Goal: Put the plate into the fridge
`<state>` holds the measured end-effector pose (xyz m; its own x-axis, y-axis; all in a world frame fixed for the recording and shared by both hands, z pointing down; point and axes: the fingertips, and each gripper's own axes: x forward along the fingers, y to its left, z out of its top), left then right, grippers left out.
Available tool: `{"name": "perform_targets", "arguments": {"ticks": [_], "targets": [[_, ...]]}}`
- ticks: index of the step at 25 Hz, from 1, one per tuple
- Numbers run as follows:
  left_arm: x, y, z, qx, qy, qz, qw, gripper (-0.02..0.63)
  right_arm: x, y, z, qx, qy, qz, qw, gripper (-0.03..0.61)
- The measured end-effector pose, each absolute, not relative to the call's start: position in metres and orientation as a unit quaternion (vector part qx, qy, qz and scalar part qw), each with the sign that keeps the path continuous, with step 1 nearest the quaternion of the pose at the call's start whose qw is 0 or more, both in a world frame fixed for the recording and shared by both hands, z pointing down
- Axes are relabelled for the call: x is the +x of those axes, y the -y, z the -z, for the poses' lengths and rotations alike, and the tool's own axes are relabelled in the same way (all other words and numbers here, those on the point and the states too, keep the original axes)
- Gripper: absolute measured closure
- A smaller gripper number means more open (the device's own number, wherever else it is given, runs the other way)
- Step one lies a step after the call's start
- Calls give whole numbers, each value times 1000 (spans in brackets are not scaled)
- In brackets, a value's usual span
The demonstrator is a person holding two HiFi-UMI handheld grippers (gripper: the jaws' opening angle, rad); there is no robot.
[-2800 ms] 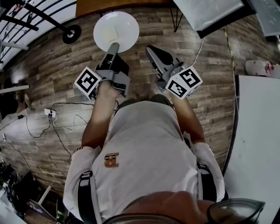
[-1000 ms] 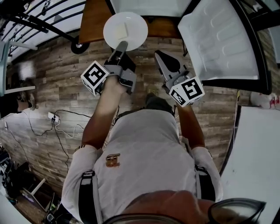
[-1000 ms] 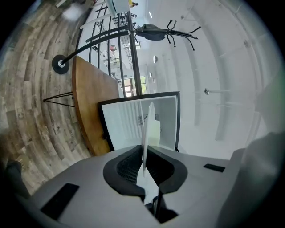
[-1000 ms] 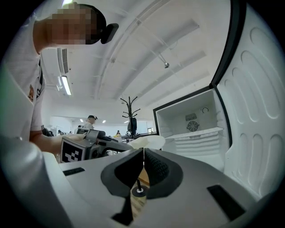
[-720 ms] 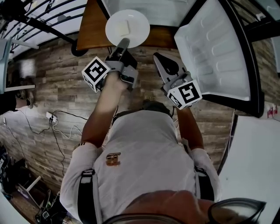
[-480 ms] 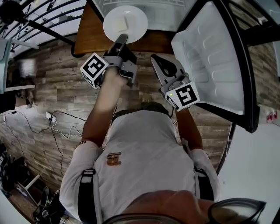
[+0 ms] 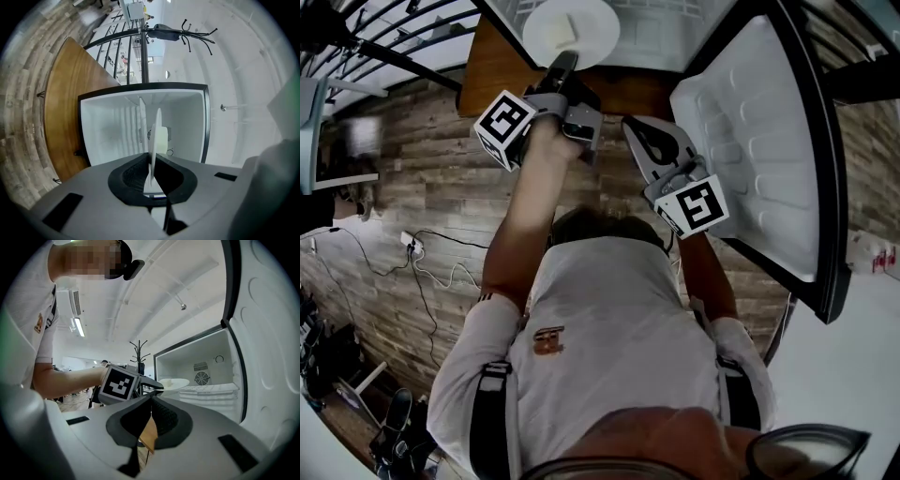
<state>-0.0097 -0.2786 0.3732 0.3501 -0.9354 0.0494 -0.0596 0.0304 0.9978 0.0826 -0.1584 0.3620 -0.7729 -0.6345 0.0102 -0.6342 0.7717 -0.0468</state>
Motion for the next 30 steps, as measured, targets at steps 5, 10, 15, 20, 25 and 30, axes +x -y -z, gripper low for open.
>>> {"name": "perform_targets", "arguments": {"ticks": [5, 10, 15, 20, 25, 30], "targets": [[-10, 276, -376, 582, 426, 381, 579, 581, 79, 143, -368, -341, -940, 18, 2, 545], [-10, 289, -386, 576, 428, 376, 586, 581, 80, 150, -368, -360, -933, 8, 7, 546], [-12, 338, -372, 572, 425, 371, 595, 581, 75, 188, -350, -373, -928, 5, -2, 545], [-17, 356, -375, 571, 423, 364, 602, 581, 66, 202, -346, -386, -922, -2, 2, 546], [-23, 374, -379, 572, 421, 352, 610, 581, 56, 218, -346, -397, -918, 0, -4, 545], [-27, 391, -380, 576, 417, 342, 614, 581, 46, 231, -346, -408, -913, 1, -1, 545]]}}
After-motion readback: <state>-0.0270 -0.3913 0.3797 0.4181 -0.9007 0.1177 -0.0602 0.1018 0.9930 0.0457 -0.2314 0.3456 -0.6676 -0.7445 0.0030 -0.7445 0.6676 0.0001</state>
